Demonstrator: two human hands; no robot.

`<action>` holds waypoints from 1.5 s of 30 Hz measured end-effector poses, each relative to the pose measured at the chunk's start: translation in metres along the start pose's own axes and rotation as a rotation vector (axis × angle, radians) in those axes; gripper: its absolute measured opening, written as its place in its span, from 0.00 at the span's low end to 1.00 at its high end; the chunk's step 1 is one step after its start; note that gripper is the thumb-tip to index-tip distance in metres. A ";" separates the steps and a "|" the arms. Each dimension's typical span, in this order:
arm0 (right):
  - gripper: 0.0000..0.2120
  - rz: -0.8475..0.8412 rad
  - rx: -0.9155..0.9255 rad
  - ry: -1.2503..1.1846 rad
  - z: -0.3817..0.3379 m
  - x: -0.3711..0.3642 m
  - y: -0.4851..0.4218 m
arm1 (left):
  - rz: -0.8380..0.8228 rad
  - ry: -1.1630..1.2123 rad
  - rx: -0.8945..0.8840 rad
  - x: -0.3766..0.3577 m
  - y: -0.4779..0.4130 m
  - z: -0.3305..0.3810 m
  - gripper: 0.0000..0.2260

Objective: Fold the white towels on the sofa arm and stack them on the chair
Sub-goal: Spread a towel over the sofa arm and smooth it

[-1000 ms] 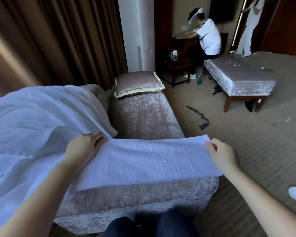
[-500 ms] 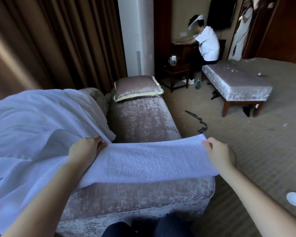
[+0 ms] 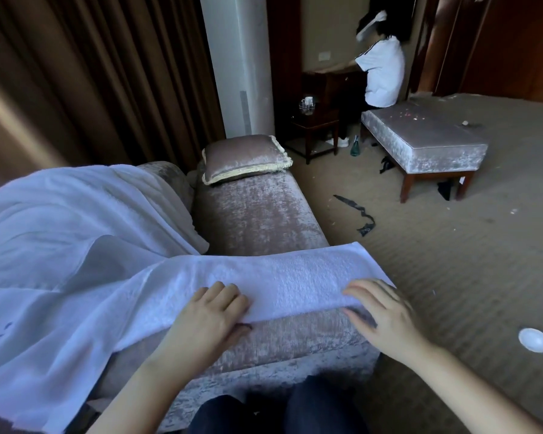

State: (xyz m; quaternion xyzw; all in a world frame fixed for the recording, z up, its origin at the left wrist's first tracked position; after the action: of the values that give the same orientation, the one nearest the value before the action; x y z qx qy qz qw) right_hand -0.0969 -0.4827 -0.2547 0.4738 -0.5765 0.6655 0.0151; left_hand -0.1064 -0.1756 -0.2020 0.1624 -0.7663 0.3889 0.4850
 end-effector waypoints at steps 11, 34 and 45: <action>0.11 -0.007 -0.090 -0.005 -0.008 0.014 0.021 | 0.000 0.080 -0.055 0.001 0.022 0.035 0.08; 0.07 -0.470 -0.533 -0.152 0.056 -0.027 -0.087 | -0.079 0.092 0.499 -0.022 -0.049 -0.053 0.12; 0.04 -0.468 -0.403 0.126 0.058 -0.033 -0.088 | 0.046 -0.052 0.440 -0.033 -0.046 -0.066 0.11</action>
State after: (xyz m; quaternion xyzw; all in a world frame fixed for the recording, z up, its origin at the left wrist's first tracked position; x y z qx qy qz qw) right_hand 0.0065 -0.4811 -0.2167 0.5389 -0.5701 0.5443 0.2972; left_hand -0.0214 -0.1601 -0.1956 0.2567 -0.6787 0.5532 0.4092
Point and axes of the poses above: each hand's wrist, its own y-axis away from the middle knuckle, its own x-axis out of the back of the hand, z = x × y, the point moved 3 cm from there along -y, towards the middle knuckle, and after that the axes turned 1 degree about z, right-handed, at the moved point
